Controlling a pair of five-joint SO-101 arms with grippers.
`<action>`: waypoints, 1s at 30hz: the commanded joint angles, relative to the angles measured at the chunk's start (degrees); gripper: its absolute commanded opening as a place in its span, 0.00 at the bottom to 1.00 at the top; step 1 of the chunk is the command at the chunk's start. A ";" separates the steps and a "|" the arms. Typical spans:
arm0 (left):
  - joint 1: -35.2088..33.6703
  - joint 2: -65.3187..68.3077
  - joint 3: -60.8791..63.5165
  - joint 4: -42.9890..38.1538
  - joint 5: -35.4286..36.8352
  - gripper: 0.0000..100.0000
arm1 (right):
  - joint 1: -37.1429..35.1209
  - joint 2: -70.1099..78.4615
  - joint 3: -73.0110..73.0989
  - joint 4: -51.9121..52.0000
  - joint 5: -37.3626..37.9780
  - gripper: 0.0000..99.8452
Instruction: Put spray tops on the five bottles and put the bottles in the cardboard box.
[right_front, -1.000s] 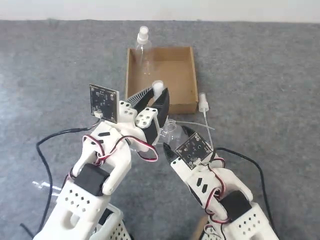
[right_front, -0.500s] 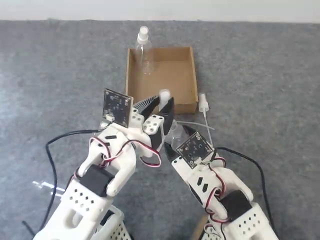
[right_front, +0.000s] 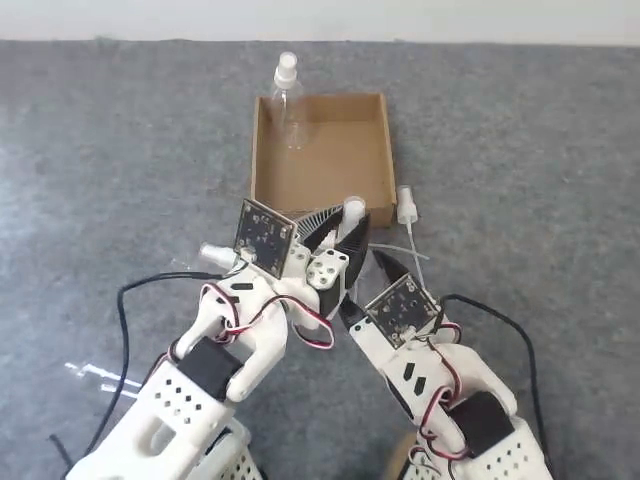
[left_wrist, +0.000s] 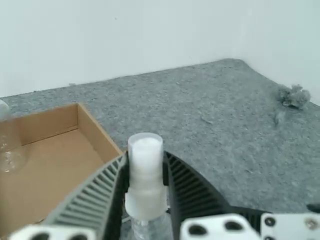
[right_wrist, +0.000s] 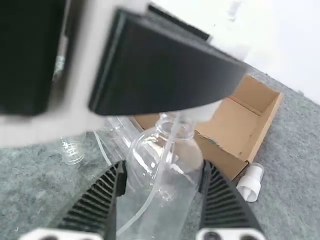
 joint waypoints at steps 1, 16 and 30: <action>0.35 -0.88 -0.40 -1.58 -0.79 0.01 | 2.42 -1.45 -2.64 -0.13 0.53 0.07; 1.85 -0.35 0.04 -1.49 -0.88 0.06 | 5.76 -1.54 -2.64 -2.59 0.09 0.07; 0.97 -0.88 -2.33 4.04 2.02 0.18 | 6.20 -1.54 -2.90 -2.59 0.09 0.07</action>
